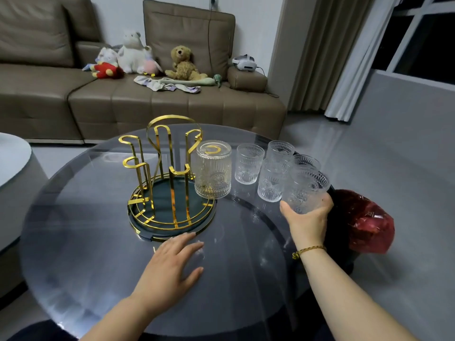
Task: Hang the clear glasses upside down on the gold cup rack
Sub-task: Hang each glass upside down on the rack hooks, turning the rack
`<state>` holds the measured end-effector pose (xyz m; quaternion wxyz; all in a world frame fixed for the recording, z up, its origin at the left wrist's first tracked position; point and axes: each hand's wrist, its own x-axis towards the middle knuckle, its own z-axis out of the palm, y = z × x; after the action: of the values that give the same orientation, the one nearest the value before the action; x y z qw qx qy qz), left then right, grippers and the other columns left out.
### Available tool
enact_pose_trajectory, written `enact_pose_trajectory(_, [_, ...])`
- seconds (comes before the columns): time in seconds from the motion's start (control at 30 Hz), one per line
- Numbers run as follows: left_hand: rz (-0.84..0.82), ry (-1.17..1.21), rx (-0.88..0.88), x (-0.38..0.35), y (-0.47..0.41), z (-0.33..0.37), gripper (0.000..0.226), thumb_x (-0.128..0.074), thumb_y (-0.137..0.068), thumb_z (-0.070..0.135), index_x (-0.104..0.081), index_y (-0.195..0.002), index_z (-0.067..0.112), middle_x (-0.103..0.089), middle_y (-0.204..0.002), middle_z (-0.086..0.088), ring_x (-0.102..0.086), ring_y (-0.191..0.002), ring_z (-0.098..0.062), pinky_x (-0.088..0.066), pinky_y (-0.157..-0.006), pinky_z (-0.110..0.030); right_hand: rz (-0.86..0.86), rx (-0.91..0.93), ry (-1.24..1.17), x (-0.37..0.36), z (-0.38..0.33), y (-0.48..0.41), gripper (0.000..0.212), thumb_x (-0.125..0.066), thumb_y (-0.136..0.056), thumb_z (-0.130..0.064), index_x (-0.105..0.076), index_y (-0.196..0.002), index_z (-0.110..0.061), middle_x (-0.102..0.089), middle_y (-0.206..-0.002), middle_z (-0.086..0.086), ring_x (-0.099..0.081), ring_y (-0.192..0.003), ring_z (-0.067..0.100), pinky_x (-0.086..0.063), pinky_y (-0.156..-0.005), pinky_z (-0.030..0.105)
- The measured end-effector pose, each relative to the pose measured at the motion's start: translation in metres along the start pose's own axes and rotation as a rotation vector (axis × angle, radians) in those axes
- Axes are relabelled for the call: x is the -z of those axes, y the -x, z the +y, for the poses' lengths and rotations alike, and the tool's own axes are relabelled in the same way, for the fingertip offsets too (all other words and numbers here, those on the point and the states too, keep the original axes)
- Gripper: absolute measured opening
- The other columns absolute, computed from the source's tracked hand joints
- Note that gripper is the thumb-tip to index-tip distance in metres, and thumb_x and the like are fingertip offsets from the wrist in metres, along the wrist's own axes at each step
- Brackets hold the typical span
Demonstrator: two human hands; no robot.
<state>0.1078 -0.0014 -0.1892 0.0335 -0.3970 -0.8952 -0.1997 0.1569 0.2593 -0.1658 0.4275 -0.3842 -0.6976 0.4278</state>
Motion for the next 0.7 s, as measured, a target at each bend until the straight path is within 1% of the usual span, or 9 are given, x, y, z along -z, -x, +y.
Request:
enact_pose_trajectory(0.07, [0.072, 0.016, 0.01, 0.005, 0.004, -0.005, 0.039, -0.057, -0.081, 0.043, -0.064, -0.108, 0.015, -0.062, -0.12, -0.008, -0.056, -0.113, -0.028, -0.046, -0.093, -0.041, -0.098, 0.097, -0.054, 0.009, -0.016, 0.005, 0.086, -0.079, -0.056, -0.02, -0.03, -0.125, -0.015, -0.047, -0.127, 0.009, -0.048, -0.113, 0.023, -0.038, -0.095, 0.03])
enact_pose_trajectory(0.2, [0.177, 0.009, 0.062, 0.018, 0.014, -0.025, 0.083, -0.009, -0.084, 0.068, -0.066, -0.103, 0.01, -0.065, -0.113, -0.015, -0.057, -0.11, -0.037, -0.035, -0.099, -0.035, -0.419, 0.324, -0.022, 0.028, -0.059, 0.01, 0.081, -0.08, -0.054, -0.018, -0.036, -0.119, -0.035, -0.043, -0.124, -0.004, -0.044, -0.111, 0.01, -0.036, -0.093, 0.023])
enact_pose_trajectory(0.3, [0.205, 0.072, 0.243, 0.026, 0.017, -0.048, 0.097, -0.007, -0.073, 0.079, -0.052, -0.122, 0.008, -0.052, -0.131, -0.018, -0.042, -0.125, -0.035, -0.028, -0.106, -0.049, -0.586, 0.423, 0.011, 0.036, -0.096, 0.013, 0.083, -0.08, -0.051, -0.019, -0.032, -0.11, -0.052, -0.043, -0.109, -0.024, -0.045, -0.097, -0.016, -0.031, -0.073, -0.006])
enact_pose_trajectory(0.37, [0.182, 0.068, 0.331, 0.027, 0.015, -0.063, 0.079, -0.028, -0.079, 0.068, -0.034, -0.135, 0.011, -0.036, -0.144, -0.014, -0.029, -0.134, -0.028, -0.021, -0.112, -0.046, -0.663, 0.451, 0.083, 0.038, -0.121, 0.013, 0.086, -0.08, -0.049, -0.022, -0.03, -0.115, -0.046, -0.038, -0.101, -0.027, -0.039, -0.084, -0.032, -0.028, -0.063, -0.011])
enact_pose_trajectory(0.43, [0.13, 0.062, 0.33, 0.023, 0.011, -0.071, 0.071, -0.046, -0.085, 0.051, -0.02, -0.14, 0.015, -0.024, -0.15, -0.008, -0.02, -0.138, -0.022, -0.015, -0.114, -0.04, -0.723, 0.489, 0.21, 0.039, -0.144, 0.013, 0.08, -0.079, -0.046, -0.031, -0.031, -0.108, -0.045, -0.043, -0.1, -0.02, -0.047, -0.088, -0.019, -0.034, -0.069, -0.003])
enact_pose_trajectory(0.5, [0.097, 0.049, 0.318, 0.02, 0.009, -0.075, 0.073, -0.045, -0.087, 0.05, -0.009, -0.142, 0.017, -0.016, -0.153, -0.004, -0.014, -0.14, -0.017, -0.011, -0.114, -0.035, -0.771, 0.527, 0.32, 0.035, -0.166, 0.015, 0.072, -0.078, -0.044, -0.036, -0.034, -0.101, -0.041, -0.046, -0.095, -0.017, -0.049, -0.092, 0.006, -0.034, -0.071, 0.012])
enact_pose_trajectory(0.53, [0.084, 0.035, 0.312, 0.017, 0.009, -0.078, 0.075, -0.042, -0.087, 0.053, -0.005, -0.142, 0.019, -0.013, -0.154, -0.002, -0.012, -0.14, -0.015, -0.01, -0.114, -0.034, -0.795, 0.552, 0.356, 0.032, -0.175, 0.016, 0.068, -0.079, -0.046, -0.034, -0.036, -0.098, -0.038, -0.044, -0.092, -0.02, -0.047, -0.09, 0.009, -0.033, -0.066, 0.01])
enact_pose_trajectory(0.6, [0.067, 0.013, 0.303, 0.014, 0.008, -0.08, 0.078, -0.035, -0.085, 0.06, 0.002, -0.142, 0.021, -0.009, -0.154, 0.001, -0.01, -0.14, -0.013, -0.009, -0.114, -0.031, -0.841, 0.604, 0.421, 0.027, -0.192, 0.018, 0.064, -0.08, -0.048, -0.032, -0.039, -0.096, -0.035, -0.04, -0.088, -0.024, -0.048, -0.081, 0.006, -0.032, -0.058, -0.002])
enact_pose_trajectory(0.7, [0.043, 0.008, 0.303, 0.015, 0.008, -0.082, 0.097, 0.001, -0.065, 0.083, 0.007, -0.141, 0.023, 0.0, -0.15, 0.009, -0.009, -0.14, -0.011, -0.007, -0.114, -0.031, -0.92, 0.664, 0.498, 0.017, -0.214, 0.021, 0.06, -0.079, -0.051, -0.033, -0.043, -0.098, -0.034, -0.043, -0.089, -0.026, -0.046, -0.076, -0.01, -0.032, -0.057, -0.006])
